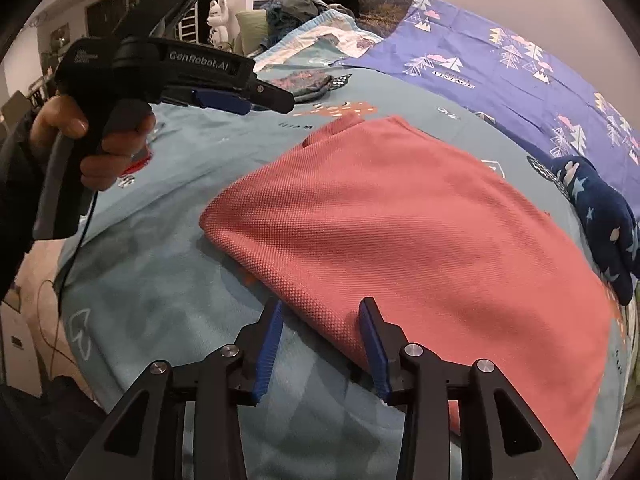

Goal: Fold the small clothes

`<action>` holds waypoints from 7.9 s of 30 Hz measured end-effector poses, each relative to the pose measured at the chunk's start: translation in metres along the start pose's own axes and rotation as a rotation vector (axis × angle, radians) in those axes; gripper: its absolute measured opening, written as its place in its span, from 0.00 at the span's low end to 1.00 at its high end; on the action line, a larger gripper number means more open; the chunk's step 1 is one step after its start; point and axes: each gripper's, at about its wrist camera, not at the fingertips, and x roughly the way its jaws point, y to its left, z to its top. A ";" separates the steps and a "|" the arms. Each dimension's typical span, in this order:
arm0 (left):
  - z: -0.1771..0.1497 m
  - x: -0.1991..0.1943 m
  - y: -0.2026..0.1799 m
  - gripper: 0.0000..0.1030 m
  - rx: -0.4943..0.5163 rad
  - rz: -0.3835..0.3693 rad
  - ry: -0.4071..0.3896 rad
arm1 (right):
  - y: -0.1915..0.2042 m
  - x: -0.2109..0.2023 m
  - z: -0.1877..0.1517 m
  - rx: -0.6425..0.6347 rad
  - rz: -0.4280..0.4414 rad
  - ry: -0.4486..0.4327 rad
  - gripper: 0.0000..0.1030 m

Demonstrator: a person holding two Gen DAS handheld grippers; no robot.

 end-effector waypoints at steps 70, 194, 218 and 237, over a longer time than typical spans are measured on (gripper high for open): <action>0.057 0.134 -0.373 0.13 0.474 -0.212 0.247 | -0.207 -0.125 -0.131 0.841 -0.038 -0.398 0.08; 0.002 0.142 -0.265 0.53 0.449 0.047 0.104 | -0.334 -0.028 -0.129 0.898 -0.002 -0.084 0.15; 0.036 0.183 -0.253 0.69 0.383 0.012 0.099 | -0.335 -0.003 -0.070 0.692 -0.148 -0.069 0.17; 0.024 0.131 -0.239 0.69 0.346 -0.008 0.096 | -0.311 -0.060 -0.080 0.697 -0.251 -0.071 0.22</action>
